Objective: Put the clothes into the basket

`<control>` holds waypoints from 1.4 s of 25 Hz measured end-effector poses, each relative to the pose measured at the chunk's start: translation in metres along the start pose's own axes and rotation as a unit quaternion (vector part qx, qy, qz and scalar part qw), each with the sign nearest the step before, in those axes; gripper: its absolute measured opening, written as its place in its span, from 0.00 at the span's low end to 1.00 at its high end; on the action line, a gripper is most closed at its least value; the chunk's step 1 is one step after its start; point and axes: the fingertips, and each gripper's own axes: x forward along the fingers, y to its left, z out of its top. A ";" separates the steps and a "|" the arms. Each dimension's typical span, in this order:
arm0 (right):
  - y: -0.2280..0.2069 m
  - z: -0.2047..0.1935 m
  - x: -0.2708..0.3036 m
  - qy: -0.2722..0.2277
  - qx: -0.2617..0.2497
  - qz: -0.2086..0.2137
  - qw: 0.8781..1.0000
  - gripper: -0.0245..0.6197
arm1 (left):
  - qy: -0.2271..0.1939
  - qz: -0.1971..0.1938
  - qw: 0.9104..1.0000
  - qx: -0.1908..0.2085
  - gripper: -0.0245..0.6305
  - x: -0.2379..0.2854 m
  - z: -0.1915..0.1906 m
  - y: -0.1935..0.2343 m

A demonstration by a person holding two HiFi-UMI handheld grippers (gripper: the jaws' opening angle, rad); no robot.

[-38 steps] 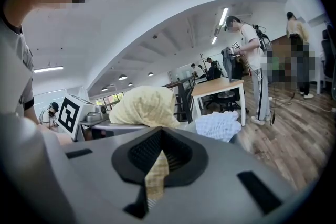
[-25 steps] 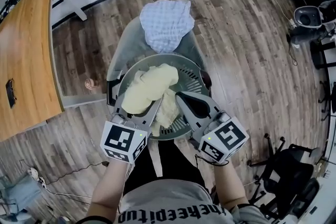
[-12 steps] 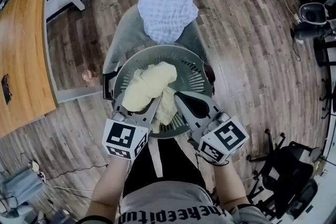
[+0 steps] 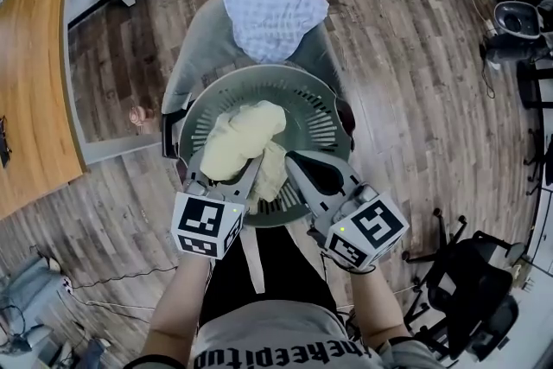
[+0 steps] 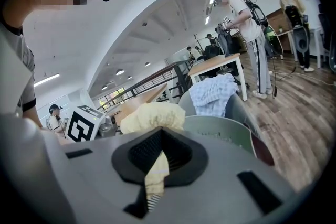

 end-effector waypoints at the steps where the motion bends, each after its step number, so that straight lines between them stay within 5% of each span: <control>1: 0.000 0.000 0.000 0.000 0.001 0.000 1.000 0.05 | 0.006 0.000 1.000 0.001 0.39 0.001 -0.003 0.000; 22: 0.001 -0.002 -0.002 -0.006 0.004 0.001 1.000 0.05 | 0.098 -0.033 0.995 0.012 0.58 0.005 -0.040 -0.013; 35: 0.010 0.003 0.006 -0.007 -0.002 0.010 1.000 0.05 | 0.047 -0.025 0.999 -0.012 0.54 -0.009 -0.012 -0.007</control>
